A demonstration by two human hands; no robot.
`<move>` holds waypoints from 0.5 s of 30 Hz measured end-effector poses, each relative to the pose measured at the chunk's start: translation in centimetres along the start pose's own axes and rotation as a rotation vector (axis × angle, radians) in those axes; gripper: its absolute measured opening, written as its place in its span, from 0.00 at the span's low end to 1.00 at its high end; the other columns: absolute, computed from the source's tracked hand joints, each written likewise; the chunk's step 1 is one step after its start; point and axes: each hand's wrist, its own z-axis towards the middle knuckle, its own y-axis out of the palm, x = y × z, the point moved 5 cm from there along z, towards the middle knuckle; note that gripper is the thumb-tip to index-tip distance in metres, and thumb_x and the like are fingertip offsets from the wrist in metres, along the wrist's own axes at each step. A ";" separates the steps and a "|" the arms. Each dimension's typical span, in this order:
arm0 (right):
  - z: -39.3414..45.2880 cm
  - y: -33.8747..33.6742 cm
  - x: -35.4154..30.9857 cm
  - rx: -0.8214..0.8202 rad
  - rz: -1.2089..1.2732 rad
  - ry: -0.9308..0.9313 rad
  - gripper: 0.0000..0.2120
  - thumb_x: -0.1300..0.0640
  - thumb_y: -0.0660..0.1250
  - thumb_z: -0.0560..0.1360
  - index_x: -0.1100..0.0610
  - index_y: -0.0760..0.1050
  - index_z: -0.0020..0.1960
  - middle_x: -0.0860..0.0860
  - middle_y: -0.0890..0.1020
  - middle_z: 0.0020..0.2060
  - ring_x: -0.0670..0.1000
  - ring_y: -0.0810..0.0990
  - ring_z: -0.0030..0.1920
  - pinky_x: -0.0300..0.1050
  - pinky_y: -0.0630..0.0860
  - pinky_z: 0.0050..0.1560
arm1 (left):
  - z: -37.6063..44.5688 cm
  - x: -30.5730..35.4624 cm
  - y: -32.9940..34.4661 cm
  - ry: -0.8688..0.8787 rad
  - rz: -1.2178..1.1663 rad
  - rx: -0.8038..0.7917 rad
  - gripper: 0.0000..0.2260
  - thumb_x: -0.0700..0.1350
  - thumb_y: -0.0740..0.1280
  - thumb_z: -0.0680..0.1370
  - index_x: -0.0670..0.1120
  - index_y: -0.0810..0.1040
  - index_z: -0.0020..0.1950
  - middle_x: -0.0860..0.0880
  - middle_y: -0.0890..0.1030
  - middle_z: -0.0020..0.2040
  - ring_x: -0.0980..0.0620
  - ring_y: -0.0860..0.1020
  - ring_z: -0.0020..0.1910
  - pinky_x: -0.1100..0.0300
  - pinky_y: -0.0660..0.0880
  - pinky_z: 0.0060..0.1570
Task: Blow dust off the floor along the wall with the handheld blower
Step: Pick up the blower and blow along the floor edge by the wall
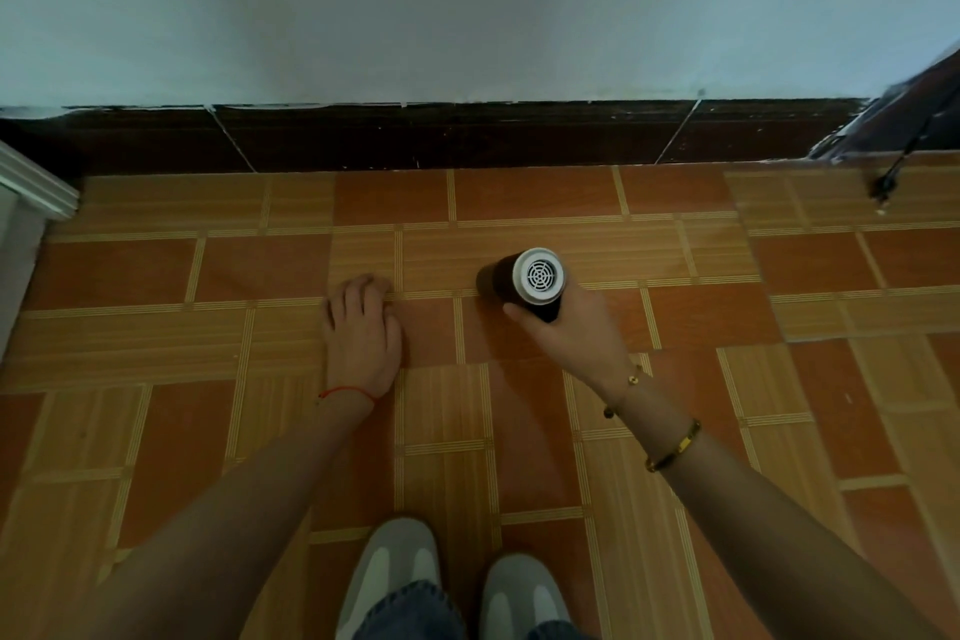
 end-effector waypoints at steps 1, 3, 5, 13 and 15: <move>0.0 0.3 0.0 -0.003 0.021 0.012 0.28 0.47 0.73 0.72 0.55 0.70 0.68 0.48 0.82 0.54 0.46 0.79 0.54 0.32 0.72 0.49 | 0.1 0.2 -0.2 -0.025 -0.042 0.010 0.17 0.46 0.53 0.79 0.43 0.73 0.64 0.42 0.73 0.66 0.41 0.69 0.65 0.40 0.64 0.68; 0.0 0.7 -0.2 -0.017 0.113 0.059 0.19 0.48 0.72 0.73 0.55 0.75 0.60 0.48 0.83 0.42 0.46 0.82 0.41 0.34 0.74 0.40 | 0.5 0.6 -0.9 -0.098 -0.160 0.029 0.17 0.45 0.53 0.79 0.42 0.73 0.64 0.41 0.74 0.65 0.41 0.69 0.64 0.42 0.66 0.67; 0.0 0.9 -0.7 -0.061 0.370 0.161 0.10 0.51 0.71 0.75 0.57 0.76 0.49 0.52 0.80 0.30 0.50 0.79 0.28 0.42 0.75 0.31 | 0.8 1.1 -1.8 -0.170 -0.321 0.064 0.17 0.44 0.53 0.80 0.42 0.72 0.66 0.42 0.73 0.65 0.44 0.69 0.64 0.45 0.66 0.67; 1.5 1.5 -3.2 -0.288 1.052 0.400 0.14 0.48 0.69 0.75 0.59 0.75 0.48 0.52 0.76 0.32 0.49 0.75 0.28 0.40 0.75 0.29 | 1.0 4.7 -3.0 -0.764 -1.275 -0.295 0.29 0.62 0.62 0.78 0.48 0.65 0.74 0.48 0.76 0.64 0.49 0.75 0.61 0.50 0.73 0.63; 1.5 2.0 -4.1 -0.355 1.136 0.402 0.14 0.47 0.67 0.76 0.59 0.75 0.47 0.52 0.75 0.31 0.48 0.74 0.28 0.39 0.74 0.29 | 0.8 5.5 -3.2 -0.770 -1.454 -0.401 0.37 0.66 0.67 0.71 0.47 0.66 0.74 0.47 0.75 0.66 0.47 0.75 0.64 0.49 0.74 0.64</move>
